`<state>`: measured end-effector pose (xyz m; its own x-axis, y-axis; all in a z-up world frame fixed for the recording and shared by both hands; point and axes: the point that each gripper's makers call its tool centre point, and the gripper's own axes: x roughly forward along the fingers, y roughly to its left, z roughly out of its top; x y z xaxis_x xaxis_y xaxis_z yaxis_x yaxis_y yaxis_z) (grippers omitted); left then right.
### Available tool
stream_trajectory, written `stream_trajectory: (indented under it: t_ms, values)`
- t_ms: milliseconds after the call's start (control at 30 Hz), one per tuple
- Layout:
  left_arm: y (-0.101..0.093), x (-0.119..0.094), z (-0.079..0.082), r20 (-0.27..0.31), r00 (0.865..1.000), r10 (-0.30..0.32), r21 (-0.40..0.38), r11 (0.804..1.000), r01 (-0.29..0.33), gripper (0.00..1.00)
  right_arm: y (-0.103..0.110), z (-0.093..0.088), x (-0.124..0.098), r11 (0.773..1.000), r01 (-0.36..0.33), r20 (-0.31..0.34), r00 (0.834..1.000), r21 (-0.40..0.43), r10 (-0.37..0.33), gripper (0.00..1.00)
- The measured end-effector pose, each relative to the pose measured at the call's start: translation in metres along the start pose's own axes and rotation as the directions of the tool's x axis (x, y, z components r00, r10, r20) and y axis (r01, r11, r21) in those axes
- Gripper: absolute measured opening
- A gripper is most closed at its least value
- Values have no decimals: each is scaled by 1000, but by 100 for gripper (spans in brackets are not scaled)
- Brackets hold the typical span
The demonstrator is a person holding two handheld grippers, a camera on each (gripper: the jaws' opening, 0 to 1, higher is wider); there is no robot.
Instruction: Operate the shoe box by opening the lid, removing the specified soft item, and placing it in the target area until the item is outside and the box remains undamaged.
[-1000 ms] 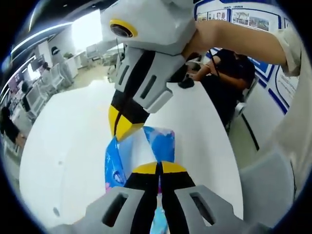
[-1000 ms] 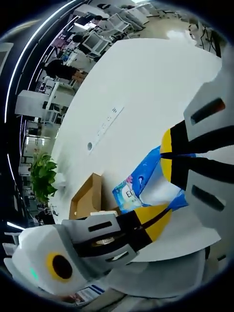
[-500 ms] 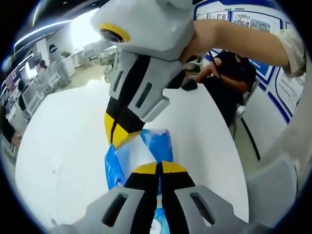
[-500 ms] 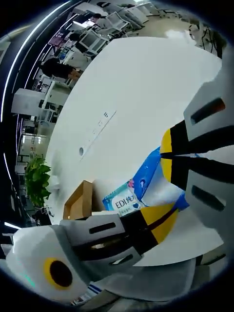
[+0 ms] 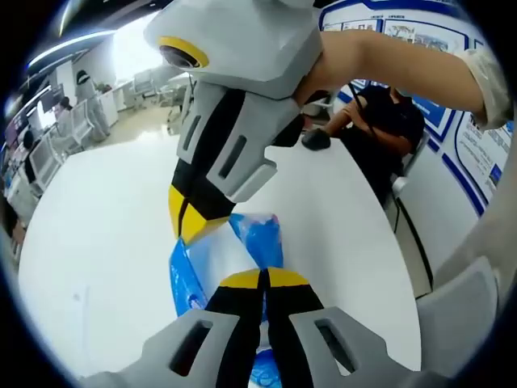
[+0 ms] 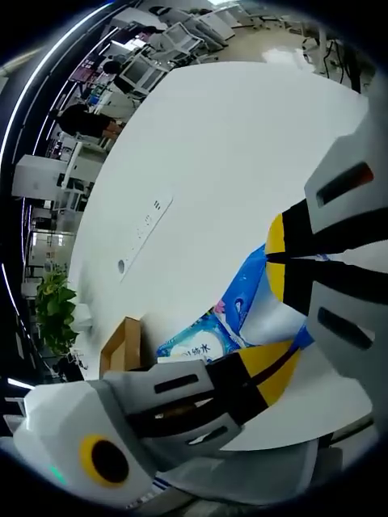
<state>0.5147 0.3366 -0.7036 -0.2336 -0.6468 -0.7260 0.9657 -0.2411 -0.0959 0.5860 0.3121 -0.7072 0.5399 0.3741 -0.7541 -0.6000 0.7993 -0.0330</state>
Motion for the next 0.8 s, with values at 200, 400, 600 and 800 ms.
stream_trajectory:
  t_ms: [200,400,600,800]
  values:
    - [3,13,-10,-8,1000,-12,-16,1000,12,0,-1,-12,13,1000,-2,-14,1000,13,2,0]
    - [4,23,-22,-16,1000,-23,-42,999,22,0,2,-20,24,1000,-14,-22,1000,23,15,0]
    - [2,26,-29,-16,999,-30,-53,998,29,0,7,-21,29,999,-22,-13,1000,35,22,0]
    - [-2,23,-31,-4,999,-34,-74,997,34,0,11,-19,29,999,-27,-8,1000,39,27,0]
